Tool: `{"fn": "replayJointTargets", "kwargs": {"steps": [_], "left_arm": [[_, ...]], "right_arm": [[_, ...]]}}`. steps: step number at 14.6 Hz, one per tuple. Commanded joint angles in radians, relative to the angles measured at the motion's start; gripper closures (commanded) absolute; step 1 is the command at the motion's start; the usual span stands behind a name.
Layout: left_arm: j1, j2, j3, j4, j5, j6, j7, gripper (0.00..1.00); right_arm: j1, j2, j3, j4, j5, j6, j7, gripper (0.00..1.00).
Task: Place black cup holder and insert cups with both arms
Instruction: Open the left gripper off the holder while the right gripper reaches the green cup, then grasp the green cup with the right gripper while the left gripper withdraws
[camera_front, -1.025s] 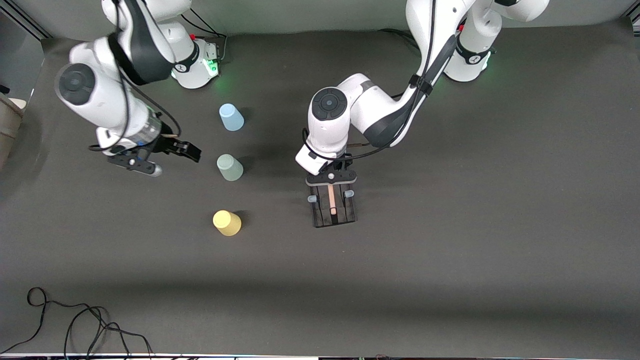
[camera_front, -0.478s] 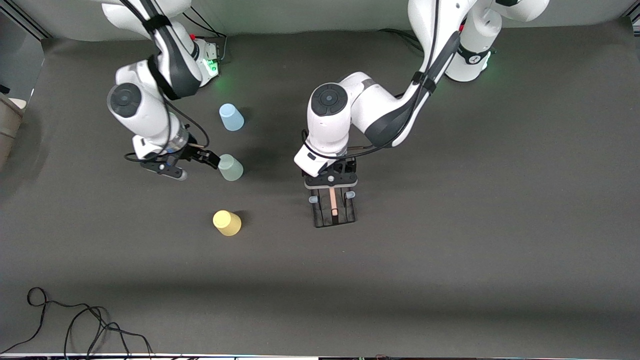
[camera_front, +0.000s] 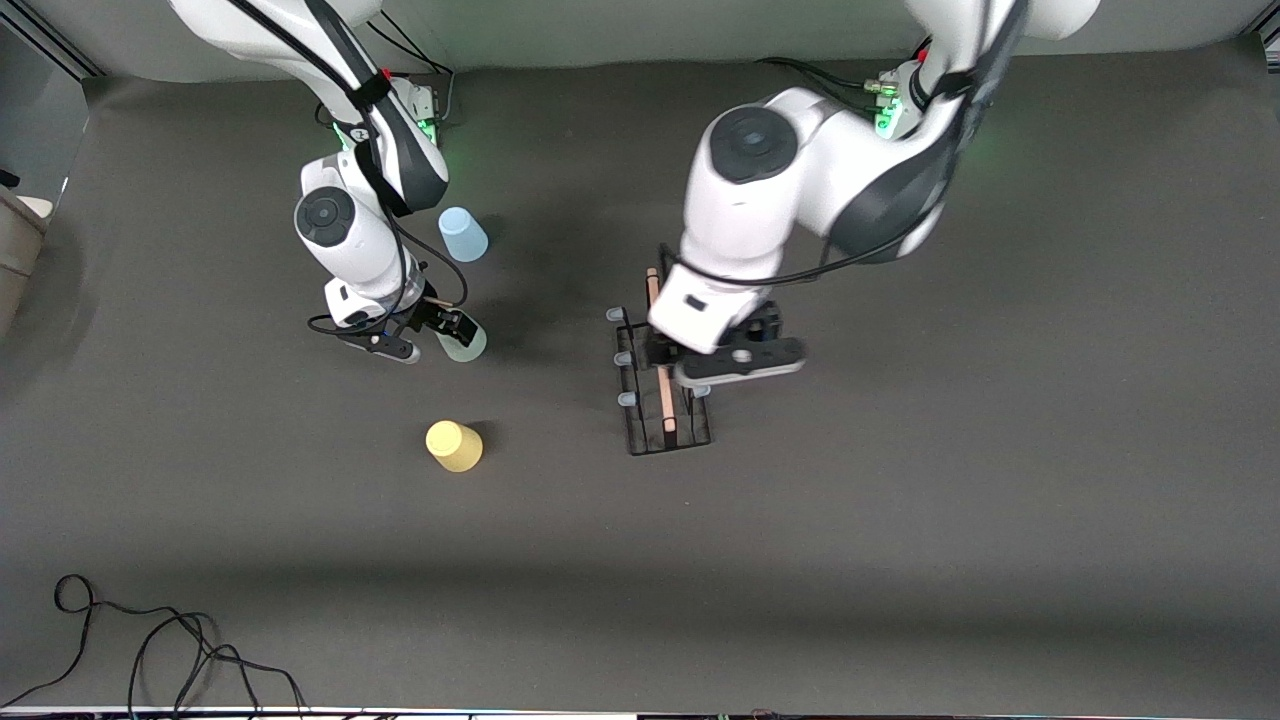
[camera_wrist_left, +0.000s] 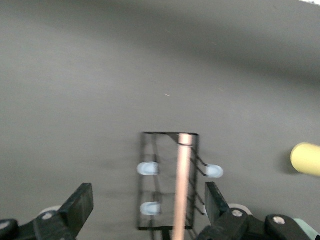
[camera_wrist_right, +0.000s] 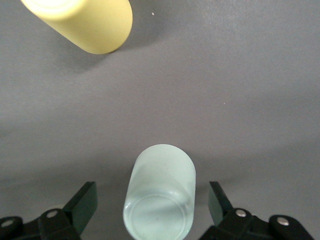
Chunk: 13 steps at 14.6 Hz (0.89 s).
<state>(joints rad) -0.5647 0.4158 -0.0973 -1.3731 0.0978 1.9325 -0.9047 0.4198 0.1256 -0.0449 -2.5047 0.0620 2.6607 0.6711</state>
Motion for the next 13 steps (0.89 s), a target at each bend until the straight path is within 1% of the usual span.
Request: {"fn": "replayJointTargets", "kwargs": {"steps": [1,2,3,6,7,8,9,10,11,12,13], "left_arm": [[0.04,0.002,0.008,0.098,0.026,-0.166,0.047,0.01],[0.066,-0.017,0.028,0.094,0.055,-0.196,0.076,0.01],[0.107,-0.029,0.036,0.063,0.054,-0.205,0.161,0.01],[0.29,-0.077,0.034,-0.044,0.053,-0.181,0.441,0.0],[0.339,-0.086,0.034,-0.05,0.053,-0.191,0.525,0.0],[0.383,-0.098,0.034,-0.05,0.048,-0.197,0.608,0.0],[0.425,-0.11,0.034,-0.052,0.043,-0.199,0.671,0.0],[0.458,-0.13,0.034,-0.055,0.027,-0.202,0.725,0.0],[0.491,-0.162,0.036,-0.073,-0.001,-0.202,0.783,0.0],[0.535,-0.205,0.034,-0.108,-0.032,-0.202,0.844,0.0],[0.558,-0.256,0.036,-0.157,-0.055,-0.195,0.9,0.0]], "right_arm": [[0.016,0.037,-0.007,-0.031,0.009,0.076,0.018,0.02],[0.026,0.051,-0.007,-0.031,0.009,0.084,0.018,0.02],[0.037,0.066,-0.007,-0.031,0.009,0.094,0.018,0.02],[0.04,0.089,-0.006,-0.029,0.009,0.111,0.018,0.02],[0.039,0.086,-0.007,-0.029,0.009,0.11,0.018,0.2],[0.039,0.083,-0.007,-0.029,0.009,0.105,0.018,0.53],[0.04,0.077,-0.007,-0.029,0.009,0.104,0.018,0.79],[0.04,0.066,-0.007,-0.029,0.01,0.099,0.018,0.86],[0.04,0.048,-0.006,-0.028,0.009,0.087,0.019,0.98],[0.04,0.027,-0.006,-0.026,0.009,0.061,0.019,1.0],[0.04,-0.003,-0.006,-0.02,0.009,0.021,0.021,1.0]]}}
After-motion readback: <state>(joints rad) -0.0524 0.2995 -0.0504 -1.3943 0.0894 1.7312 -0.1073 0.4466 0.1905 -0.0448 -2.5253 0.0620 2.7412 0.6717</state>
